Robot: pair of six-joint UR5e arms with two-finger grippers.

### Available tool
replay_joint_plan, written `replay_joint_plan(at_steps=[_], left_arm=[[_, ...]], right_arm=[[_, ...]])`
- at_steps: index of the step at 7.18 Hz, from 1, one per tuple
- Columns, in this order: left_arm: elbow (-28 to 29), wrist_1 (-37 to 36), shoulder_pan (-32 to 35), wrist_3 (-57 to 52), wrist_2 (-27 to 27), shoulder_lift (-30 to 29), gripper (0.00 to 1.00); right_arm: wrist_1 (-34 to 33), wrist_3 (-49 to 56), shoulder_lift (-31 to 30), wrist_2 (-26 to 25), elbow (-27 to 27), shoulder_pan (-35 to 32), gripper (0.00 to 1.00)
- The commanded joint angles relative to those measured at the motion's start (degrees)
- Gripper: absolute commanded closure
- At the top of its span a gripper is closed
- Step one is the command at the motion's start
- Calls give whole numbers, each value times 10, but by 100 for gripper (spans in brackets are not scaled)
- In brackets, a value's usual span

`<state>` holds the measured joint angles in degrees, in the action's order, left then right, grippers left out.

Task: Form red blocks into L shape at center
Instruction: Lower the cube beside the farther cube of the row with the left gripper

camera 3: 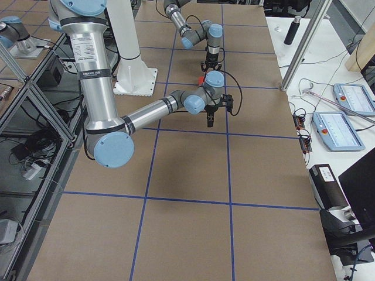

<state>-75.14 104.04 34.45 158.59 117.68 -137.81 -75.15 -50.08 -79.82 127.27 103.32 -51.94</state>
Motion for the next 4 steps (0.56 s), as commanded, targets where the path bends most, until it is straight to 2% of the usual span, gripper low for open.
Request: replay_joint_plan(at_steps=[1, 2, 4], left_arm=[[0, 3, -1, 1, 0, 0, 86], [0, 1, 0, 5, -1, -1, 1], [0, 1, 0, 5, -1, -1, 0]], right_arm=[[0, -2, 0, 0, 0, 0, 0], [0, -2, 0, 0, 0, 0, 0], [0, -2, 0, 0, 0, 0, 0]])
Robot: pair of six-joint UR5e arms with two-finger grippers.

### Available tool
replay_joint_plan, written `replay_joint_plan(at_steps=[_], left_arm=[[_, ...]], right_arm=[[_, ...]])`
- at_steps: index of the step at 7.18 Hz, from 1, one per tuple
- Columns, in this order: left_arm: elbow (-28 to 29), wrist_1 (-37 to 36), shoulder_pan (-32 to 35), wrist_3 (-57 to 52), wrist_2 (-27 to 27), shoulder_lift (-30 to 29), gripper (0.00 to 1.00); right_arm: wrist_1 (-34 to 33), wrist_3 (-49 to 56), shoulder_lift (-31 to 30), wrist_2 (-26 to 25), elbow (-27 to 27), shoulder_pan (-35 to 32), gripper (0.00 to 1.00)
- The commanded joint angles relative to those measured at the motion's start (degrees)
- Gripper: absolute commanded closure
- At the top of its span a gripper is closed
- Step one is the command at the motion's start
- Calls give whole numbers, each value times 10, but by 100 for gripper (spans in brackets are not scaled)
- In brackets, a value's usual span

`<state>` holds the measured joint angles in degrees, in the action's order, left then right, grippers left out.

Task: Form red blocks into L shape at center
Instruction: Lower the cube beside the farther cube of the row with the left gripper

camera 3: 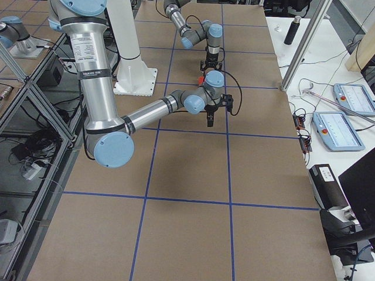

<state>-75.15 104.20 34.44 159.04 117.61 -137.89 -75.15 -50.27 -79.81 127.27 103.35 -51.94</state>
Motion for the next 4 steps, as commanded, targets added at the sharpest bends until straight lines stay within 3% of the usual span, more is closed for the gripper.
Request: replay_joint_plan(at_steps=[1, 4], left_arm=[[0, 0, 0, 0, 1, -1, 0], [-4, 2, 1, -6, 33, 0, 0]], right_arm=[[0, 0, 0, 0, 0, 0, 0], [0, 0, 0, 0, -1, 0, 0]])
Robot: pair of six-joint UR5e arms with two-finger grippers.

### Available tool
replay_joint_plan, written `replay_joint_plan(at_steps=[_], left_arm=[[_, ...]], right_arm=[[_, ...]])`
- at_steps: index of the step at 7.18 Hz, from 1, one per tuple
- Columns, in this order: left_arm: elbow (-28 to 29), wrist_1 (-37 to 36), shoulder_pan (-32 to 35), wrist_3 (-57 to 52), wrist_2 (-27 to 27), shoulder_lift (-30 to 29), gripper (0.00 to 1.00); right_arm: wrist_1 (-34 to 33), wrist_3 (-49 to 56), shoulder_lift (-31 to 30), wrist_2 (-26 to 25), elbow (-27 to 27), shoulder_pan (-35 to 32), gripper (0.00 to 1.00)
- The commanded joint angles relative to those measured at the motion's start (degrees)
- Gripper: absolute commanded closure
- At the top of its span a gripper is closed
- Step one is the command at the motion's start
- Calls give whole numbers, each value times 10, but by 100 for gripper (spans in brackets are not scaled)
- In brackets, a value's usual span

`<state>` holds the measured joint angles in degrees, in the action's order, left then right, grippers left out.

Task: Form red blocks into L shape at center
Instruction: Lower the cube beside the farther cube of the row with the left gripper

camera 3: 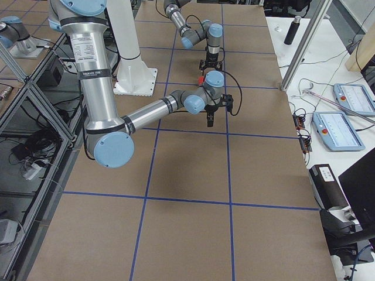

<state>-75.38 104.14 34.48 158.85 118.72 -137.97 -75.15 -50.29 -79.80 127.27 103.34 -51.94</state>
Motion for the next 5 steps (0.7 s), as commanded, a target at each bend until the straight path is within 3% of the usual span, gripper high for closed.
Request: replay_joint_plan(at_steps=[1, 5], left_arm=[[-3, 4, 0, -6, 24, 1, 0], [-21, -1, -1, 0, 56, -4, 0]], right_arm=[[0, -1, 0, 0, -1, 0, 0], [0, -1, 1, 0, 0, 0, 0]])
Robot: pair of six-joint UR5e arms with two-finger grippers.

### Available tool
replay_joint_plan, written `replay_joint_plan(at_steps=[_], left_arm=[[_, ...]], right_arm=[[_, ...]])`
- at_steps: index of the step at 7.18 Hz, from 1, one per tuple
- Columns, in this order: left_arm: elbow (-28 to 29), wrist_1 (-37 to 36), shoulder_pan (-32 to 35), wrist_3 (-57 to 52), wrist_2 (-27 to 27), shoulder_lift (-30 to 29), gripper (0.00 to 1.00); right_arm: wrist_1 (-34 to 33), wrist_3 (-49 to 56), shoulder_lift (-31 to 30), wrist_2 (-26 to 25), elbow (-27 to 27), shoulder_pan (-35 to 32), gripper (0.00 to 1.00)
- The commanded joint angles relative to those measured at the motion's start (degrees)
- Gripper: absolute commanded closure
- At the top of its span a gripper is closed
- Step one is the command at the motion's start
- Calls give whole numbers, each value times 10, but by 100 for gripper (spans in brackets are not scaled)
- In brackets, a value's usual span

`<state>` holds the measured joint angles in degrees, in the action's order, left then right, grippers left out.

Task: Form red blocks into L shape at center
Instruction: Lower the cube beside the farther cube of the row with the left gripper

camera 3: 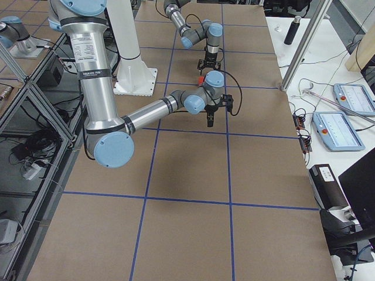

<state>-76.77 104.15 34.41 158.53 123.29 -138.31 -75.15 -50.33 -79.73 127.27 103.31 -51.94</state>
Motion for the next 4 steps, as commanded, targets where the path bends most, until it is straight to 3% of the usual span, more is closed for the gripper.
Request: replay_joint_plan(at_steps=[1, 4], left_arm=[[-8, 1, -5, 3, 11, -1, 0], [-14, 1, -5, -4, 12, -9, 0]], right_arm=[[0, 0, 0, 0, 0, 0, 0], [0, 0, 0, 0, 1, 0, 0]])
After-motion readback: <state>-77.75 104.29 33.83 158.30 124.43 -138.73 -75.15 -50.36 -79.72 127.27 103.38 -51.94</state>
